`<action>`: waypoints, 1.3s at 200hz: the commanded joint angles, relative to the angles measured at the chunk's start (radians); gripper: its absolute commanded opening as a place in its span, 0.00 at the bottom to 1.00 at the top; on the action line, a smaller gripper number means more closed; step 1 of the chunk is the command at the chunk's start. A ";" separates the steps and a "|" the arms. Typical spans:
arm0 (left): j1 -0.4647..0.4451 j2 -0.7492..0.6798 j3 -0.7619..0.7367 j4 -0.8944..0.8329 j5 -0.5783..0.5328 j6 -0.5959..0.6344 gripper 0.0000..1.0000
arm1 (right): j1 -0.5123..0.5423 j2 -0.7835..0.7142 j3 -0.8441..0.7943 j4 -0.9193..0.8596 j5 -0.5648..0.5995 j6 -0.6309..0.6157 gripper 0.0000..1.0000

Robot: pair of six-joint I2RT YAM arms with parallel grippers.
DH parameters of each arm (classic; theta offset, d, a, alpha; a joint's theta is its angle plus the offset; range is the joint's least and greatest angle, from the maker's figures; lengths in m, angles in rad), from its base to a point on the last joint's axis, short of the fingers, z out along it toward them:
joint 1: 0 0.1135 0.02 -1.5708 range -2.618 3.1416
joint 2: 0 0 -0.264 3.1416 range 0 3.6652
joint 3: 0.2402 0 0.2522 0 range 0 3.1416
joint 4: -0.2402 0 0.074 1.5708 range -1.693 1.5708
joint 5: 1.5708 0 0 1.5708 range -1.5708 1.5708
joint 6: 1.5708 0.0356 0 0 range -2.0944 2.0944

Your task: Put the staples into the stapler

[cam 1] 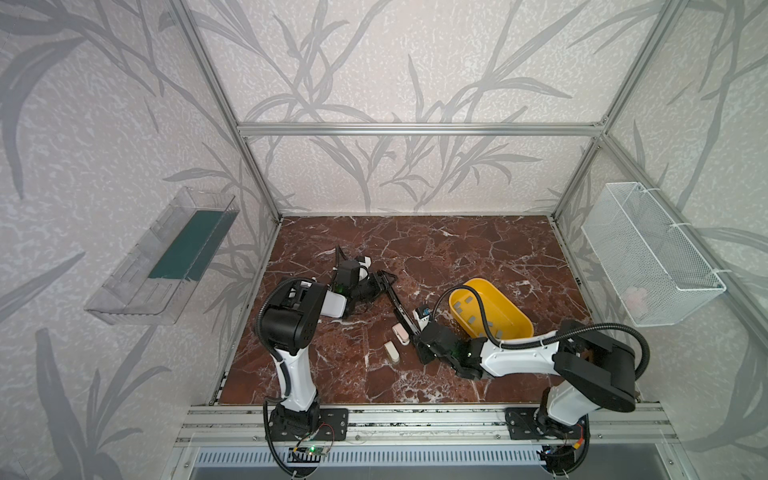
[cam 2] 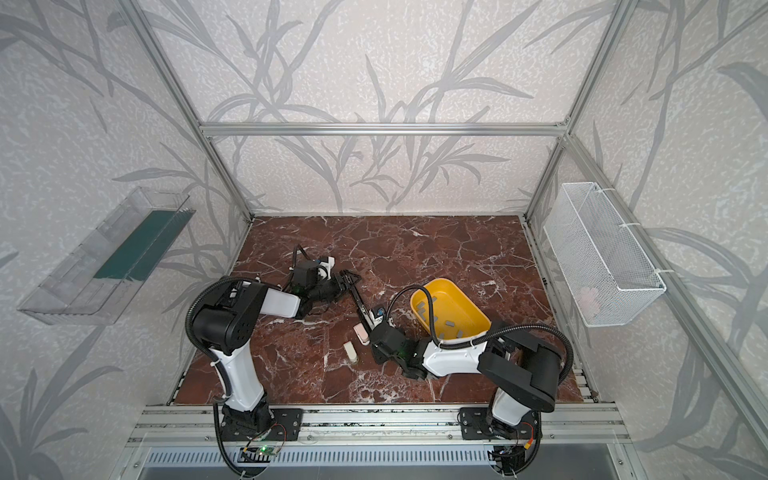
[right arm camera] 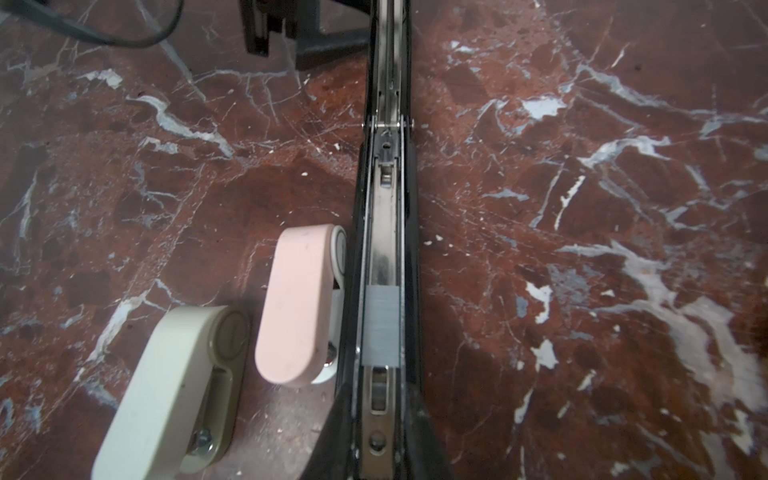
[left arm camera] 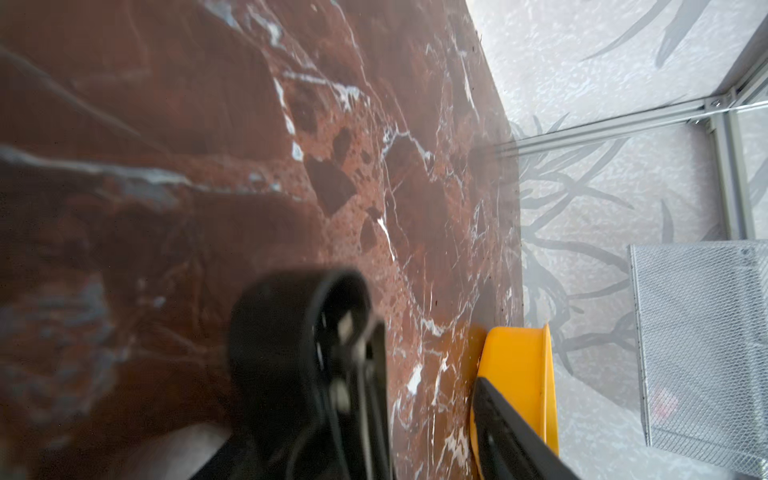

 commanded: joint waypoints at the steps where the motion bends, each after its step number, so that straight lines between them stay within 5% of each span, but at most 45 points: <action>1: 0.021 0.076 -0.014 0.113 0.050 -0.101 0.68 | 0.026 -0.001 -0.018 0.077 -0.022 -0.035 0.00; 42: 0.027 0.138 -0.041 0.335 0.096 -0.215 0.67 | 0.028 0.031 -0.012 0.084 -0.008 -0.021 0.00; 168: 0.012 -0.098 -0.076 0.103 0.023 -0.007 0.66 | 0.028 0.039 -0.016 0.033 0.099 -0.007 0.00; 232: -0.043 -0.206 -0.080 0.001 -0.020 0.124 0.46 | 0.028 0.044 -0.032 0.099 0.098 -0.038 0.00; 260: -0.078 -0.254 -0.078 -0.058 -0.052 0.195 0.45 | 0.027 0.043 -0.044 0.129 0.111 -0.048 0.00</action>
